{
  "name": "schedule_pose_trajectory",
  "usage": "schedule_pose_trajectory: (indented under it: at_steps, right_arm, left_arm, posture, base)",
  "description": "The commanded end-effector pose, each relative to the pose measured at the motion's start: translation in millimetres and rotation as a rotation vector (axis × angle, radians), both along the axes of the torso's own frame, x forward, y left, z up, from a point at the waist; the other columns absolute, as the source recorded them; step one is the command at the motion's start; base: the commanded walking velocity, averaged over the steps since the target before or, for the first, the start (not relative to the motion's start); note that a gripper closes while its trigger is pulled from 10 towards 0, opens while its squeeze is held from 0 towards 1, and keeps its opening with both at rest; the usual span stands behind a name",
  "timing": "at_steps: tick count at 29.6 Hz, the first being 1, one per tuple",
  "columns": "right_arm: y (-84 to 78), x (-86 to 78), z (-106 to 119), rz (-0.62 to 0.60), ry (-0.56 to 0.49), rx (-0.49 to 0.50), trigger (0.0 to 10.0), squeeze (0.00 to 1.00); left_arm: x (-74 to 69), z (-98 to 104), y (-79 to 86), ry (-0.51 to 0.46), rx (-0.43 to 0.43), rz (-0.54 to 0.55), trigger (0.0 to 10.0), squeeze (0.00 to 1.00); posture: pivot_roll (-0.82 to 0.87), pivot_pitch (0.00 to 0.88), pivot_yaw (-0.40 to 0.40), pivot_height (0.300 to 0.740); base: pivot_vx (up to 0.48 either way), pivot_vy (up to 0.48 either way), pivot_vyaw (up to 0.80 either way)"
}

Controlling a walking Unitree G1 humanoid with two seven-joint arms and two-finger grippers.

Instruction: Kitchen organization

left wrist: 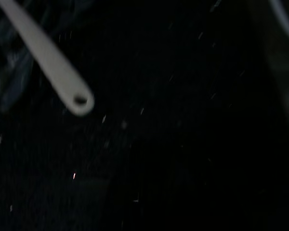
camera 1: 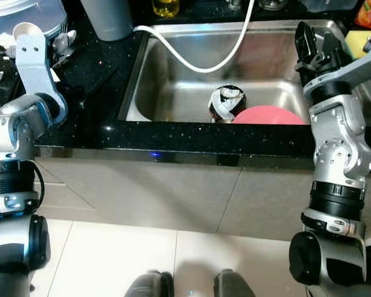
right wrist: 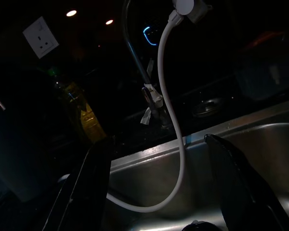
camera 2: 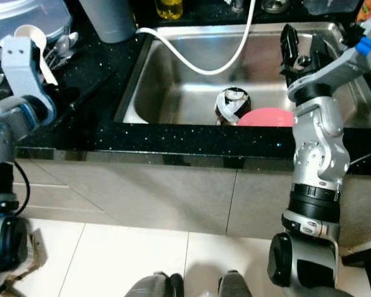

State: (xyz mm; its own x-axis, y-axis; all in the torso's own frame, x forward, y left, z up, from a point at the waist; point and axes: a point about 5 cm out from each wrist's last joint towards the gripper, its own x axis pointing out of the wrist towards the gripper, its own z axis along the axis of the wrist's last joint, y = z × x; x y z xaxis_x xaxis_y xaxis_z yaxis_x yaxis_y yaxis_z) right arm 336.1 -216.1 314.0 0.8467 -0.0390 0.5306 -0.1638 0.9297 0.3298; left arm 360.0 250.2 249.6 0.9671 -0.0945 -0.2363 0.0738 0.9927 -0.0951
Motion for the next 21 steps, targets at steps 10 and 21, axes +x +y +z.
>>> schedule_pose_trajectory:
  at_steps: [10,21]
  right_arm:
    - [25.7,-5.2,8,0.100,-0.040,0.024,10.0,0.00]
    - [102.6,-26.2,13,0.403,-0.084,0.006,10.0,0.00]
  left_arm:
    - [-6.2,-45,12.2,0.167,-0.031,0.009,2.2,0.00]
    - [-5.1,-49,6.1,0.168,-0.035,-0.010,0.0,0.00]
  posture:
    - [-0.07,0.159,0.124,0.740]
    - [-0.07,0.156,0.122,0.740]
  base:
    - [0.000,0.000,0.00]
    - [0.000,0.000,0.00]
